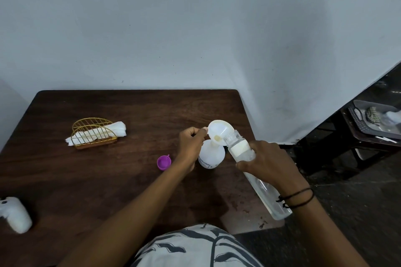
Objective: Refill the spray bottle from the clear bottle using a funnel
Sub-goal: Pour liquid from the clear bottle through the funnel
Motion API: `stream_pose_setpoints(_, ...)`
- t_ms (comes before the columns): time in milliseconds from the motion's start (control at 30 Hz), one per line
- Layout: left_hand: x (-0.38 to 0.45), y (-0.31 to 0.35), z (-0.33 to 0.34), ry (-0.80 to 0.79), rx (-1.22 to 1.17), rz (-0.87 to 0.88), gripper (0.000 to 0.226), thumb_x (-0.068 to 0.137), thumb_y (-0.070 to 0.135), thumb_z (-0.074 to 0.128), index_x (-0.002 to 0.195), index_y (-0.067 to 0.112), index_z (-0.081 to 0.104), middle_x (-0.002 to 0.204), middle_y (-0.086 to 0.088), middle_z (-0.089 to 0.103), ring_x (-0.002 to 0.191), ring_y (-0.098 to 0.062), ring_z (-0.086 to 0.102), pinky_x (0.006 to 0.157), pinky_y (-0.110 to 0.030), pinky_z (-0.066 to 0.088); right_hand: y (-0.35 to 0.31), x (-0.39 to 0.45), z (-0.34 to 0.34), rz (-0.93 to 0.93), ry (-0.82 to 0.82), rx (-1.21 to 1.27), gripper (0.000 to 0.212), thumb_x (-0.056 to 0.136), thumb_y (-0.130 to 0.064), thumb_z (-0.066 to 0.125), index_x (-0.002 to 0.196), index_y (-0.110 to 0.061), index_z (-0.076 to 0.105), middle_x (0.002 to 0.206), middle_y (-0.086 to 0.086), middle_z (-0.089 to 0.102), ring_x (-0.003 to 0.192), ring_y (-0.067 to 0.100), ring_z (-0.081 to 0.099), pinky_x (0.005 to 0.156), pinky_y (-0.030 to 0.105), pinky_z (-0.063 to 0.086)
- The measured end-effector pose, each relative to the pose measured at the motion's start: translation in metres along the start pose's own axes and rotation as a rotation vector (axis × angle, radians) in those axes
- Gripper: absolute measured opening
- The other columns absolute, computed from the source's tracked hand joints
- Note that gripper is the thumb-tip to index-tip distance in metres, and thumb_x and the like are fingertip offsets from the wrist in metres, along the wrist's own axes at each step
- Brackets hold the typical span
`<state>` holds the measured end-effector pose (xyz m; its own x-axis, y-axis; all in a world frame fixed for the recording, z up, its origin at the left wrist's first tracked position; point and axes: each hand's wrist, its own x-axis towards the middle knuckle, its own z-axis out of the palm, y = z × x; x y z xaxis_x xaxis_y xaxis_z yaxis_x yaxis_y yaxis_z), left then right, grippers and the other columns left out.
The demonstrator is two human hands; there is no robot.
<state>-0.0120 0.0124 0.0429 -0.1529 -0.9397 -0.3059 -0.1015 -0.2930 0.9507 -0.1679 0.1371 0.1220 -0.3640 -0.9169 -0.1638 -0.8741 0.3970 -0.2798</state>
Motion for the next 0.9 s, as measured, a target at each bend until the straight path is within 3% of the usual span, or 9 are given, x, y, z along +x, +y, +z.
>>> stream_pose_setpoints(900, 0.0013, -0.0014, 0.0013, 0.01, -0.015, -0.009, 0.037, 0.09, 0.029, 0.067, 0.079, -0.006, 0.064, 0.062, -0.003, 0.057, 0.065, -0.015, 0.052, 0.068, -0.035, 0.046, -0.0039, 0.0016, -0.0074, -0.009, -0.016, -0.011, 0.041, 0.067, -0.057, 0.07, 0.093, -0.029, 0.057, 0.085, -0.009, 0.059, 0.076, 0.014, 0.057, 0.06, 0.028, 0.039)
